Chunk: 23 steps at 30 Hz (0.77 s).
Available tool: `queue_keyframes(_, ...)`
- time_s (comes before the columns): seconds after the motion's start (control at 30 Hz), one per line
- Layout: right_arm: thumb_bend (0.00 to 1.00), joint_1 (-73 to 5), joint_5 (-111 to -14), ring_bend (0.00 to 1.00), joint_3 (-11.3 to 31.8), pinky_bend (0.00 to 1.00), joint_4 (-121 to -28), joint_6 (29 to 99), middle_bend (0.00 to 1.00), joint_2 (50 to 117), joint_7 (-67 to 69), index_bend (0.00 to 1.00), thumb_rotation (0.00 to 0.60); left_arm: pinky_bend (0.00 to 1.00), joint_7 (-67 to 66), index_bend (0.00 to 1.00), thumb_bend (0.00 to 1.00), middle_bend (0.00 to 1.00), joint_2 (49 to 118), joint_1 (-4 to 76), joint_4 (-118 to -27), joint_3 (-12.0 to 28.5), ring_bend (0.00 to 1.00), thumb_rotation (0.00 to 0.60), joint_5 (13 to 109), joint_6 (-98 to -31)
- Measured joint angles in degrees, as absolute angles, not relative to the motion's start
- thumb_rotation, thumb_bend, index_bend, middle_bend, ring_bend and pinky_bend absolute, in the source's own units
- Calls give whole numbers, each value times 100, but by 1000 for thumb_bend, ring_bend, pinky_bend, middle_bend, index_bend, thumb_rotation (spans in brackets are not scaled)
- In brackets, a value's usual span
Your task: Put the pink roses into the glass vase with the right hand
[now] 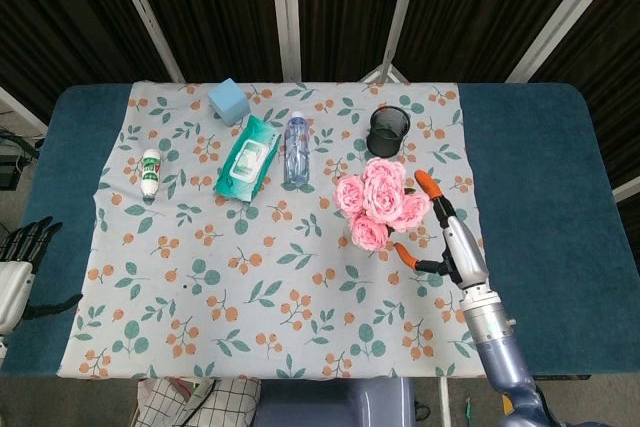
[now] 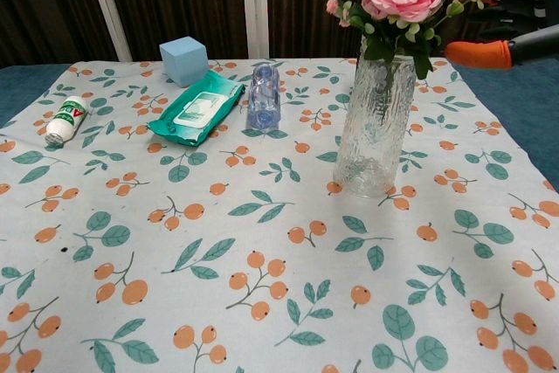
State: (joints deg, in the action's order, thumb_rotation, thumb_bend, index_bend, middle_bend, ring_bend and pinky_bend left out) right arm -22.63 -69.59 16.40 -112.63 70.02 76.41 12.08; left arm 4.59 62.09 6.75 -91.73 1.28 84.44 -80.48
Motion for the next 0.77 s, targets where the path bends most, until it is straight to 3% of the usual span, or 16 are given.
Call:
queue_keyframes(0.23,347,-2042,-7035,0,1380,0,-10922,7009,0,6986,895,0,600,0,462,0,0,0,6186,647,-9158,116,0,600,8443,-8074)
queue_keyframes(0.4,346,-1624,-7354,0,911,0,-10377,7200,0,6372,578,0,600,0,297,0,0,0,6194,630,-9146,115,0,600,8423,-8098)
queue_keyframes(0.77,347,-1027,-7907,0,325,0,-9586,8047,0,6392,-1158,0,600,0,-137,0,0,0,6296,514,-9056,206,0,600,8208,-8291)
